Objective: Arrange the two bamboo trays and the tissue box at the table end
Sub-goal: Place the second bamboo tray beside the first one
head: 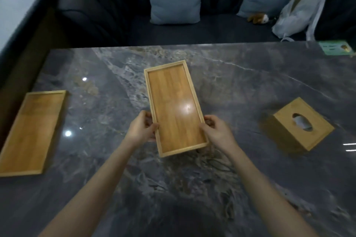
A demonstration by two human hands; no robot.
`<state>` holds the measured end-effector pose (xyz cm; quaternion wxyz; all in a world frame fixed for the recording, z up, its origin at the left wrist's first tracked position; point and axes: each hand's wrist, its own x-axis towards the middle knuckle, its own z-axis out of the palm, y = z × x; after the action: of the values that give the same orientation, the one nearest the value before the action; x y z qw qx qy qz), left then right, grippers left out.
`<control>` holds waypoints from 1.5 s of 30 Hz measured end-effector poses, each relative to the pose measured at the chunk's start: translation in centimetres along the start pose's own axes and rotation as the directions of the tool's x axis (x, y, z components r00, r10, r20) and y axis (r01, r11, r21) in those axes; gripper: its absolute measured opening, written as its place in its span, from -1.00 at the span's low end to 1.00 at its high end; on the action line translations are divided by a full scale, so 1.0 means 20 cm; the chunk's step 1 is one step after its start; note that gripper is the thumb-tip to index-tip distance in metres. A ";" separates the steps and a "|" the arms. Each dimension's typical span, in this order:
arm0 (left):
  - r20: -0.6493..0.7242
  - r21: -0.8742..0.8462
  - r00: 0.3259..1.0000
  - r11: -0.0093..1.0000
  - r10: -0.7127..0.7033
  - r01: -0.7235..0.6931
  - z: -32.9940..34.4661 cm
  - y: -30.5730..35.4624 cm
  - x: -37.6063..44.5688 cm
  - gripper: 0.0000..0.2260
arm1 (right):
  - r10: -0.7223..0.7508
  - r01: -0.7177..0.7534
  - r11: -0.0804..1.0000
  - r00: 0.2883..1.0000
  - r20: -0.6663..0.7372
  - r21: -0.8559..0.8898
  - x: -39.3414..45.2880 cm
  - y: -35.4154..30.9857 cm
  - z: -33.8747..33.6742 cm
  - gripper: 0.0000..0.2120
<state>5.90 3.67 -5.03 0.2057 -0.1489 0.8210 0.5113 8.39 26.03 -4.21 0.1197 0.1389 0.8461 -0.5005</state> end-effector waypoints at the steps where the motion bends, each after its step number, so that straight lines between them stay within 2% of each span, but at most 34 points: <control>1: -0.011 -0.006 1.000 1.000 -0.006 0.006 -0.06 -0.03 -0.01 -0.86 | -0.002 0.002 1.000 1.000 0.012 -0.017 0.00 -0.03 0.05 -0.72; 4: -0.023 -0.007 1.000 1.000 0.003 -0.003 -0.25 -0.13 -0.05 -0.87 | 0.007 0.003 0.995 0.995 0.097 -0.102 -0.03 -0.14 0.22 -0.69; 9: -0.022 0.038 1.000 0.999 -0.018 0.019 -0.57 -0.32 -0.10 -0.84 | -0.019 0.040 0.988 0.990 0.138 -0.147 -0.09 -0.29 0.55 -0.75; 14: -0.015 0.055 0.998 0.997 -0.058 0.058 -0.83 -0.49 -0.09 -0.87 | 0.027 -0.008 0.989 0.992 0.125 -0.146 -0.16 -0.40 0.85 -0.77; 16: -0.031 0.086 0.999 0.995 -0.038 0.041 -0.92 -0.54 -0.08 -0.86 | 0.061 -0.046 0.992 0.990 0.125 -0.120 -0.17 -0.43 0.96 -0.78; 20: -0.056 0.110 0.998 0.994 0.014 -0.008 -1.05 -0.62 -0.07 -0.87 | 0.073 -0.054 0.983 0.992 0.100 -0.176 -0.19 -0.46 1.13 -0.77; 24: -0.039 0.126 0.999 0.992 -0.024 0.028 -1.15 -0.65 -0.07 -0.90 | 0.095 -0.074 0.976 0.991 0.098 -0.207 -0.20 -0.49 1.25 -0.76; 34: -0.058 0.283 0.995 0.954 -0.085 0.098 -1.23 -0.76 -0.01 -0.75 | 0.120 -0.090 0.969 0.986 0.116 -0.230 -0.19 -0.52 1.42 -0.76; 39: -0.139 0.352 0.988 0.930 -0.060 0.106 -1.23 -0.80 0.03 -0.80 | 0.107 -0.080 0.967 0.989 0.103 -0.241 -0.17 -0.53 1.47 -0.79; 45: -0.140 0.476 0.989 0.874 -0.039 0.101 -1.24 -0.78 0.08 -0.82 | 0.122 -0.105 0.969 0.991 0.063 -0.223 -0.15 -0.53 1.50 -0.80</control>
<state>7.08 -25.49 -8.22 0.2025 -0.1545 0.9277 0.2729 9.35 -5.68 -8.62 0.1949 0.1537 0.8816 -0.4014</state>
